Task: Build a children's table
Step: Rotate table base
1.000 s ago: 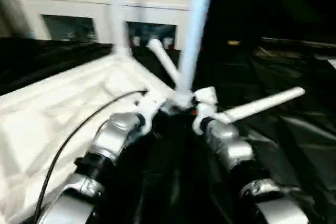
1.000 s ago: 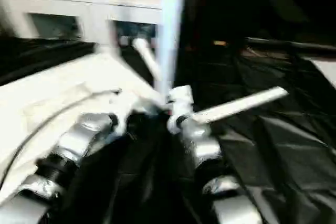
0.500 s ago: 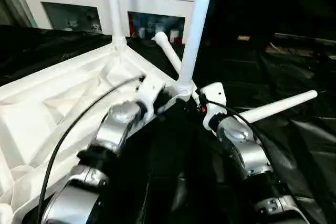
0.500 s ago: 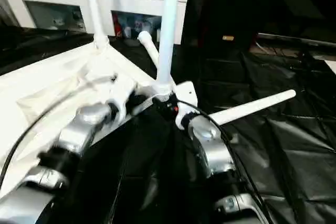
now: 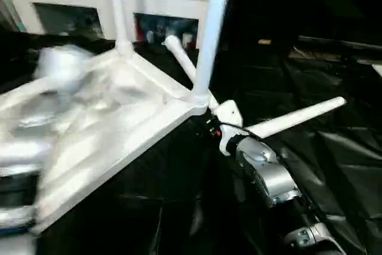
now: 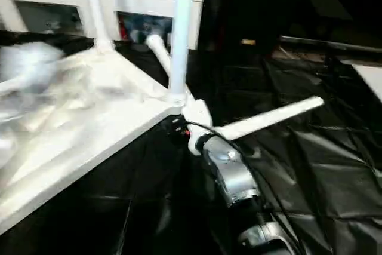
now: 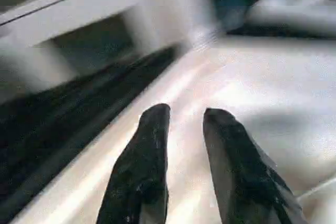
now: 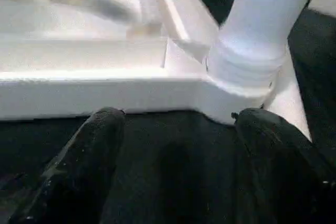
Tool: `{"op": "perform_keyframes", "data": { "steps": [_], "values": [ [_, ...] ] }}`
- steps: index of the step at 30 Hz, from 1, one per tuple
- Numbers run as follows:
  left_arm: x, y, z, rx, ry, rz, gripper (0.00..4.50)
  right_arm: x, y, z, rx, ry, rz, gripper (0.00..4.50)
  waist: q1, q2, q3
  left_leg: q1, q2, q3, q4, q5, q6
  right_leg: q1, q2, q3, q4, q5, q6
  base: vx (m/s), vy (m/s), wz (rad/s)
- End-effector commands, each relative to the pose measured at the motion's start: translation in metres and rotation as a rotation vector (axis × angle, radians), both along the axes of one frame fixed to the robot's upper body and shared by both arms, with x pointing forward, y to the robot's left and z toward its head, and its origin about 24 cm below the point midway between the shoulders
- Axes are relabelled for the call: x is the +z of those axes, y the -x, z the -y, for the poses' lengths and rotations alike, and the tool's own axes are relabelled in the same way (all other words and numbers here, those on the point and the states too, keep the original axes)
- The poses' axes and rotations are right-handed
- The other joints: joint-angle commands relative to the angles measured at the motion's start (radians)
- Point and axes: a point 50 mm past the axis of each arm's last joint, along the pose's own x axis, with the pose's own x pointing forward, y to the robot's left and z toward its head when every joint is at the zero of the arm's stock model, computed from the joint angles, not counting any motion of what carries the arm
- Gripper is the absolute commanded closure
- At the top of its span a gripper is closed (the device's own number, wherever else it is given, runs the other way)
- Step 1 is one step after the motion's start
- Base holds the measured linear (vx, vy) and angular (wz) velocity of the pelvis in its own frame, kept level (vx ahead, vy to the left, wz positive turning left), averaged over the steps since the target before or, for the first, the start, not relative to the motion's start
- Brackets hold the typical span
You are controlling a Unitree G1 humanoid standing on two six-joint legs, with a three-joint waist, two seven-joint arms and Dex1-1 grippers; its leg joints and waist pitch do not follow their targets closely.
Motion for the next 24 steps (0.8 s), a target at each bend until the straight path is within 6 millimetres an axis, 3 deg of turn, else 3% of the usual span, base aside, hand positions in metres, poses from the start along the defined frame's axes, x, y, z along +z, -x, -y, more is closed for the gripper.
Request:
{"op": "perform_keyframes", "data": {
  "steps": [1, 2, 3, 4, 5, 6, 7, 8, 10, 11, 13, 15, 21, 24],
  "values": [
    [0.0, 0.027, -0.047, 0.226, -0.075, -0.044, 3.23, -0.001, -0.002, -0.006, 0.017, 0.02, -0.014, 0.75, 0.004, 0.02, -0.066, 0.021, 0.038, -0.012, -0.064, -0.152, -0.015, 0.049, -0.078, 0.052, -0.05, -0.053, -0.181, 0.0, 0.0, 0.0],
    [0.0, 0.027, -0.047, 0.226, -0.075, -0.044, 3.23, -0.001, -0.002, -0.006, 0.017, 0.02, -0.014, 0.75, -0.004, 0.018, -0.06, 0.012, 0.035, -0.013, -0.07, -0.162, -0.014, 0.051, -0.074, 0.052, -0.051, -0.065, -0.175, 0.0, 0.0, 0.0],
    [-0.002, 0.04, -0.066, 0.315, -0.114, -0.075, 3.23, -0.001, -0.003, -0.009, 0.027, 0.021, -0.018, 0.75, -0.004, 0.02, -0.059, 0.025, 0.038, -0.012, -0.07, -0.189, -0.018, 0.042, -0.075, 0.054, -0.059, -0.089, -0.171, 0.0, 0.0, 0.0],
    [-0.004, 0.051, -0.08, 0.38, -0.149, -0.106, 3.23, -0.002, -0.003, -0.011, 0.034, 0.023, -0.018, 0.75, -0.004, 0.02, -0.059, 0.025, 0.038, -0.012, -0.07, -0.189, -0.018, 0.042, -0.075, 0.054, -0.059, -0.089, -0.171, 0.0, 0.0, 0.0],
    [-0.006, 0.077, -0.107, 0.513, -0.211, -0.169, 3.23, -0.002, -0.004, -0.017, 0.046, 0.024, -0.022, 0.75, -0.001, 0.017, -0.058, 0.024, 0.037, -0.012, -0.071, -0.198, -0.02, 0.043, -0.074, 0.054, -0.059, -0.092, -0.172, 0.0, 0.0, 0.0],
    [-0.008, 0.087, -0.117, 0.563, -0.232, -0.201, 3.23, -0.003, -0.005, -0.019, 0.049, 0.027, -0.024, 0.75, -0.005, 0.019, -0.057, 0.023, 0.038, -0.014, -0.075, -0.218, -0.023, 0.041, -0.074, 0.055, -0.058, -0.103, -0.17, 0.0, 0.0, 0.0],
    [-0.009, 0.096, -0.123, 0.595, -0.255, -0.229, 3.23, -0.003, -0.005, -0.02, 0.051, 0.028, -0.026, 0.75, -0.001, 0.021, -0.057, 0.031, 0.04, -0.015, -0.075, -0.237, -0.029, 0.036, -0.076, 0.055, -0.06, -0.116, -0.171, 0.0, 0.0, 0.0],
    [-0.009, 0.096, -0.123, 0.595, -0.255, -0.229, 3.23, -0.003, -0.005, -0.02, 0.051, 0.028, -0.026, 0.75, -0.001, 0.016, -0.057, 0.03, 0.041, -0.015, -0.076, -0.24, -0.03, 0.036, -0.077, 0.055, -0.06, -0.115, -0.175, 0.0, 0.0, 0.0],
    [-0.013, 0.111, -0.135, 0.641, -0.308, -0.301, 3.23, -0.005, -0.006, -0.024, 0.056, 0.031, -0.032, 0.75, 0.012, 0.026, -0.05, 0.044, 0.045, -0.013, -0.079, -0.292, -0.046, 0.021, -0.075, 0.057, -0.067, -0.132, -0.183, 0.0, 0.0, 0.0],
    [-0.014, 0.112, -0.135, 0.643, -0.309, -0.307, 3.23, -0.005, -0.006, -0.024, 0.057, 0.031, -0.033, 0.75, 0.016, 0.025, -0.048, 0.039, 0.043, -0.016, -0.084, -0.333, -0.054, 0.025, -0.076, 0.058, -0.068, -0.168, -0.173, 0.0, 0.0, 0.0],
    [-0.019, 0.119, -0.14, 0.655, -0.315, -0.352, 3.23, -0.007, -0.006, -0.027, 0.062, 0.032, -0.039, 0.75, 0.026, 0.024, -0.049, 0.049, 0.044, -0.018, -0.085, -0.379, -0.067, 0.018, -0.08, 0.06, -0.074, -0.202, -0.163, 0.0, 0.0, 0.0],
    [-0.03, 0.126, -0.143, 0.633, -0.317, -0.445, 3.23, -0.009, -0.007, -0.031, 0.071, 0.041, -0.044, 0.75, 0.029, 0.029, -0.047, 0.05, 0.042, -0.021, -0.086, -0.425, -0.077, 0.016, -0.081, 0.061, -0.078, -0.246, -0.156, 0.0, 0.0, 0.0],
    [-0.051, 0.126, -0.134, 0.499, -0.24, -0.563, 3.23, -0.01, -0.01, -0.034, 0.068, 0.039, -0.054, 0.75, 0.032, 0.031, -0.05, 0.042, 0.043, -0.028, -0.089, -0.424, -0.085, 0.023, -0.086, 0.062, -0.076, -0.237, -0.162, 0.0, 0.0, 0.0],
    [-0.058, 0.123, -0.118, 0.346, -0.184, -0.622, 3.23, -0.013, -0.009, -0.034, 0.066, 0.037, -0.067, 0.75, 0.033, 0.032, -0.05, 0.041, 0.045, -0.028, -0.089, -0.429, -0.086, 0.024, -0.089, 0.062, -0.077, -0.242, -0.168, 0.0, 0.0, 0.0]
  ]
}}
